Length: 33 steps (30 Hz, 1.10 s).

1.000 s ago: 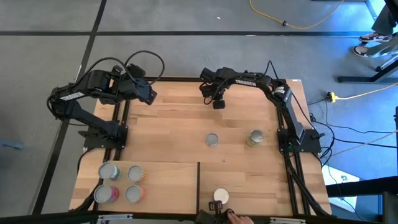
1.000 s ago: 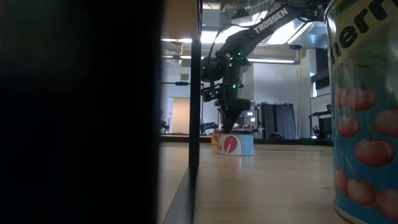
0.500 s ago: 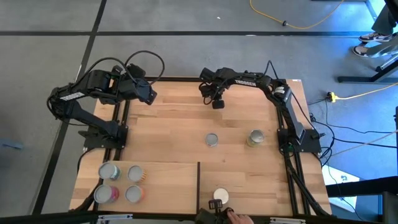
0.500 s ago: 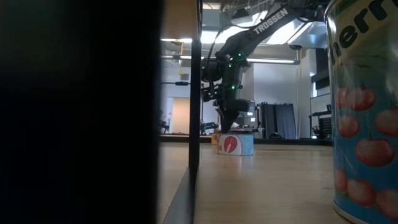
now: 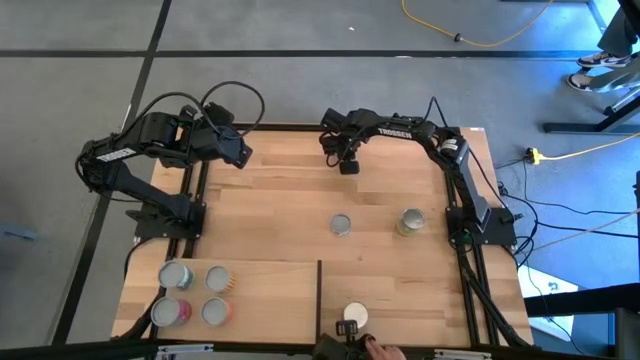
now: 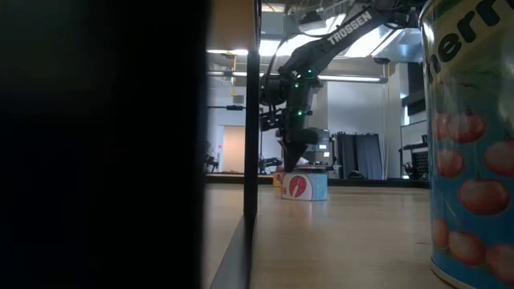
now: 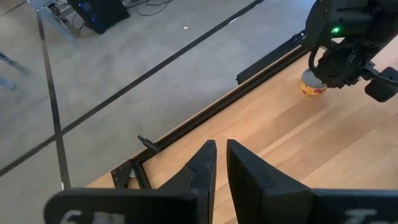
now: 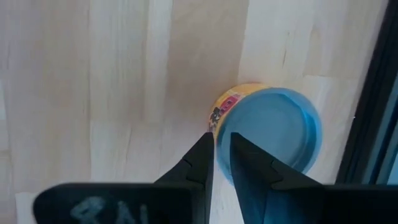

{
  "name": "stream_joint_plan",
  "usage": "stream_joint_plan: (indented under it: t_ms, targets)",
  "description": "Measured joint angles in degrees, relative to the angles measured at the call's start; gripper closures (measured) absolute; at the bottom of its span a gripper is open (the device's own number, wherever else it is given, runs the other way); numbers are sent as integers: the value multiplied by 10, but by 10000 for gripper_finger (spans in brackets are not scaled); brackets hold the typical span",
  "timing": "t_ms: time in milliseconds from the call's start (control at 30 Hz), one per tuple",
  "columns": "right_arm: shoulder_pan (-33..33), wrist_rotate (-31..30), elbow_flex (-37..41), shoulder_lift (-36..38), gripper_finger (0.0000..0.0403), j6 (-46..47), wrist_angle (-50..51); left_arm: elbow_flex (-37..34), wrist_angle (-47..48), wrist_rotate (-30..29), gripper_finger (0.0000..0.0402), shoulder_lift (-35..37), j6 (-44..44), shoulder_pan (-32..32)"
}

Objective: Pick and place cans onto a shelf
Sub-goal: Put the canned pineapple ring on the shelf

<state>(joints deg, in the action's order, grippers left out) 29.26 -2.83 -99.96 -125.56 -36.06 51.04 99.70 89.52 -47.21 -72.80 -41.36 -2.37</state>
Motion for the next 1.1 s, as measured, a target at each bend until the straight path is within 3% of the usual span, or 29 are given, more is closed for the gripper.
stream_joint_plan:
  t_ms: [767,1100]
  targets:
    - [9,40,-3,0,347,-2,27,0,0,0,369,0,0,0]
    - [9,49,-4,11,347,-63,55,0,0,2,369,0,-1,0]
